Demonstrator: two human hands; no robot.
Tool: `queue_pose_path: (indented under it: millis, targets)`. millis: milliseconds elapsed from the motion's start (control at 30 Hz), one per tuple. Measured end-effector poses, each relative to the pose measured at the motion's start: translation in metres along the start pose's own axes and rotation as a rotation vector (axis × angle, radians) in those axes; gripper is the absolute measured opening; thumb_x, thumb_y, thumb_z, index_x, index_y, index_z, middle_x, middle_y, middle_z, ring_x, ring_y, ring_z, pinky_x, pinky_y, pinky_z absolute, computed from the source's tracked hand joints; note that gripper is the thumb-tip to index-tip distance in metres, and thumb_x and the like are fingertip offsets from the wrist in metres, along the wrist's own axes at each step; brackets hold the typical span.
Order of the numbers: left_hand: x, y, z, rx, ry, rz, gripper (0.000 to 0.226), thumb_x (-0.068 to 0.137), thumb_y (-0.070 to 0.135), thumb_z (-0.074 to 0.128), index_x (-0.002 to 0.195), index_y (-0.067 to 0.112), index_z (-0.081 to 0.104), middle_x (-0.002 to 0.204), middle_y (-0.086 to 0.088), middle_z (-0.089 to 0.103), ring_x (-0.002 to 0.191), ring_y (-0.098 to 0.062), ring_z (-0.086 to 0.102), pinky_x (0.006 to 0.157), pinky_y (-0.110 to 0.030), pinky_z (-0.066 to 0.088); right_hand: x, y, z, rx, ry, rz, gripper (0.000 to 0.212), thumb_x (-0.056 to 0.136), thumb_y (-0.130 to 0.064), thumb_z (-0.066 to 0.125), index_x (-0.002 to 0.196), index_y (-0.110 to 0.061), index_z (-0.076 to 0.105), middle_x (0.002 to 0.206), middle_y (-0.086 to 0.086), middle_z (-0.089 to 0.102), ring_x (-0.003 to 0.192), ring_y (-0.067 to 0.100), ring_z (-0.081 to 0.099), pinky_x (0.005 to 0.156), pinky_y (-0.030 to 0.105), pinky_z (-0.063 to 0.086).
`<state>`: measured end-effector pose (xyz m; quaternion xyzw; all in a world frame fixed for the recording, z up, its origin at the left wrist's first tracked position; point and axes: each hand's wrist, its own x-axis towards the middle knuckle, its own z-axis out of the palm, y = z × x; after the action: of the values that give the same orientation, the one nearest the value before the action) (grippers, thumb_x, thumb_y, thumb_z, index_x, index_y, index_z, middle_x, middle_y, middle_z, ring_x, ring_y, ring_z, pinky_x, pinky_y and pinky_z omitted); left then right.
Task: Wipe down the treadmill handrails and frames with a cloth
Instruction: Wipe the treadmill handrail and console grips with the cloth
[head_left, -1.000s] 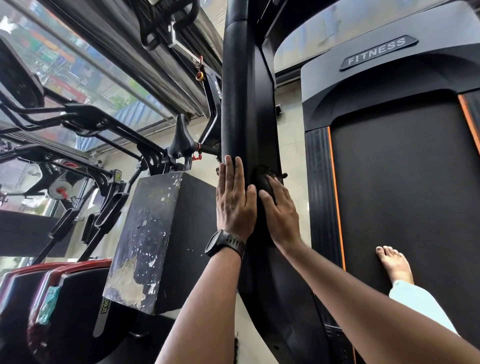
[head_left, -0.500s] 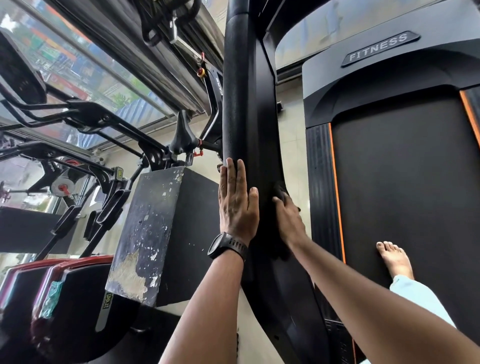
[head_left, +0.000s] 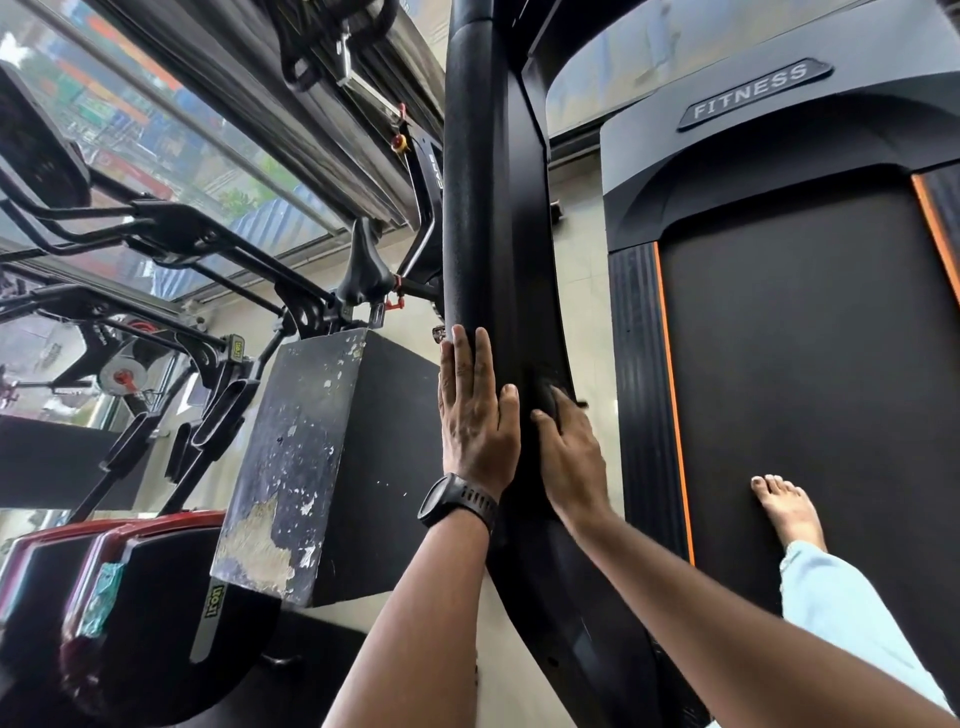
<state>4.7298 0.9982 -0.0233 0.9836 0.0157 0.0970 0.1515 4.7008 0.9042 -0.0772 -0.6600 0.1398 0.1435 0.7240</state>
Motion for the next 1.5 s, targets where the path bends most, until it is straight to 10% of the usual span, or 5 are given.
queue_pose_path:
  millis: [800,933,1133,1300,1500]
  targets:
    - [-0.028,-0.006,0.003,-0.052,-0.043,-0.021,0.070,0.095,0.024,0.038,0.159,0.018,0.009,0.167,-0.001,-0.003,0.152,-0.012,-0.013,0.124,-0.032,-0.003,-0.030,0.028,0.005,-0.012,0.018,-0.125,0.061,0.096,-0.055,0.038,0.153,-0.036,0.040,0.158,-0.012,0.039,0.146,0.006,0.033,0.119,0.030,0.027]
    - [-0.037,-0.002,0.005,-0.020,-0.010,-0.036,0.069,0.095,0.031,0.032,0.159,0.016,0.011,0.166,-0.002,-0.002,0.152,-0.012,-0.012,0.123,-0.030,-0.003,-0.020,0.041,-0.003,-0.067,-0.030,0.214,0.064,0.099,-0.062,0.034,0.157,-0.035,0.033,0.159,-0.001,0.040,0.142,0.025,0.041,0.117,0.047,0.033]
    - [-0.040,-0.006,0.007,-0.038,-0.006,-0.028,0.068,0.095,0.027,0.033,0.158,0.015,0.014,0.166,-0.005,0.001,0.152,-0.014,-0.009,0.124,-0.032,0.000,-0.034,0.024,0.010,-0.008,0.057,-0.186,0.063,0.095,-0.053,0.035,0.154,-0.030,0.042,0.159,-0.009,0.039,0.147,0.005,0.031,0.120,0.028,0.025]
    - [-0.040,0.000,0.008,0.011,0.022,-0.049,0.067,0.096,0.032,0.032,0.158,0.016,0.015,0.166,-0.002,0.001,0.153,-0.013,-0.008,0.122,-0.026,-0.002,-0.020,0.038,0.000,-0.038,-0.026,0.269,0.063,0.099,-0.058,0.034,0.156,-0.033,0.035,0.159,0.000,0.041,0.143,0.024,0.040,0.116,0.043,0.030]
    - [-0.020,-0.002,0.003,0.055,0.019,-0.020,0.068,0.095,0.036,0.032,0.158,0.018,0.016,0.167,-0.001,0.004,0.151,-0.006,-0.008,0.121,-0.025,0.000,0.001,0.018,0.007,0.091,0.028,-0.082,0.054,0.099,-0.044,0.044,0.151,-0.030,0.047,0.158,-0.009,0.042,0.147,0.003,0.032,0.123,0.028,0.022]
